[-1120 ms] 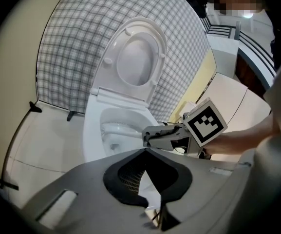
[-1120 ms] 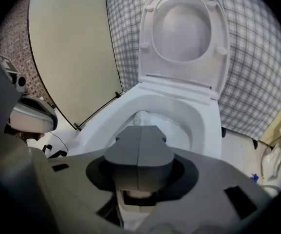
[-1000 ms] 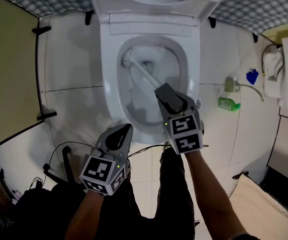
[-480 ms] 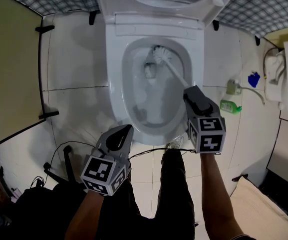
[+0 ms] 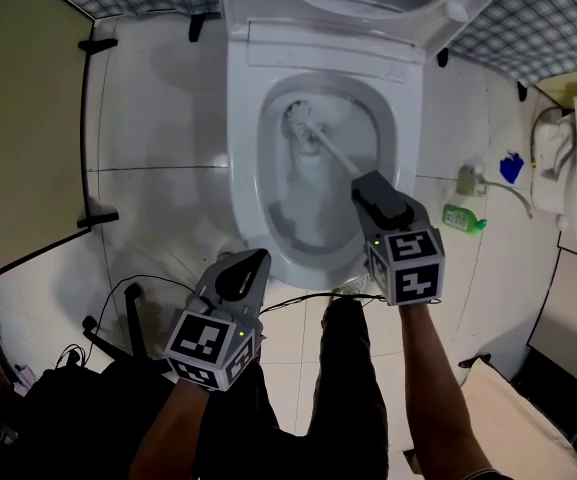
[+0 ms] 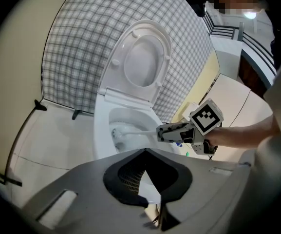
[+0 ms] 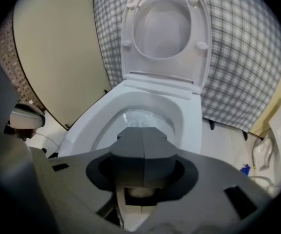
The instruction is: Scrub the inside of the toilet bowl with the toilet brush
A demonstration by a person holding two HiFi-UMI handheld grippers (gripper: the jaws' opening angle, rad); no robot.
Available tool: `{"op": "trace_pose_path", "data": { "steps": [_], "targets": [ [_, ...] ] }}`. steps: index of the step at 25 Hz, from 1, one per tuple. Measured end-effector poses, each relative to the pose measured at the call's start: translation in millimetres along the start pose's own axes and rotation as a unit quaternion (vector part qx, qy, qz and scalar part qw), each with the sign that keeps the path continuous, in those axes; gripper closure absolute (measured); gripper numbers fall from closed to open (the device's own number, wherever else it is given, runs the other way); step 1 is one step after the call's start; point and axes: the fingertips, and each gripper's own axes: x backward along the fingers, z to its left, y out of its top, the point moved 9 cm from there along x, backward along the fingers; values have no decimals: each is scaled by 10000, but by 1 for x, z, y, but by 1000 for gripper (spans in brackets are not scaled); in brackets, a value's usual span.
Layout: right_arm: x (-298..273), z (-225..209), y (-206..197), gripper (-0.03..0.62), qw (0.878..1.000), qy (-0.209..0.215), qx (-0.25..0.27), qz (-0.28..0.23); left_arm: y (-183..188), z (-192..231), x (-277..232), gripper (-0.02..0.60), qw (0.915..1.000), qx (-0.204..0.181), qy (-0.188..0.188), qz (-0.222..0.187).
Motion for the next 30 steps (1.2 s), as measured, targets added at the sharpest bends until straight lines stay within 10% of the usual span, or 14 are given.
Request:
{"op": "trace_pose_path", "data": {
  "steps": [19,30],
  "targets": [
    [58,27,-30,416,9560,2180,1762,866,-8,-21,-14,574,9998,-139,-127,99],
    [101,18,-38,418,9179,2163,2892,1648,-11,-59,-34,574,9976,-361,-482,348]
  ]
}}
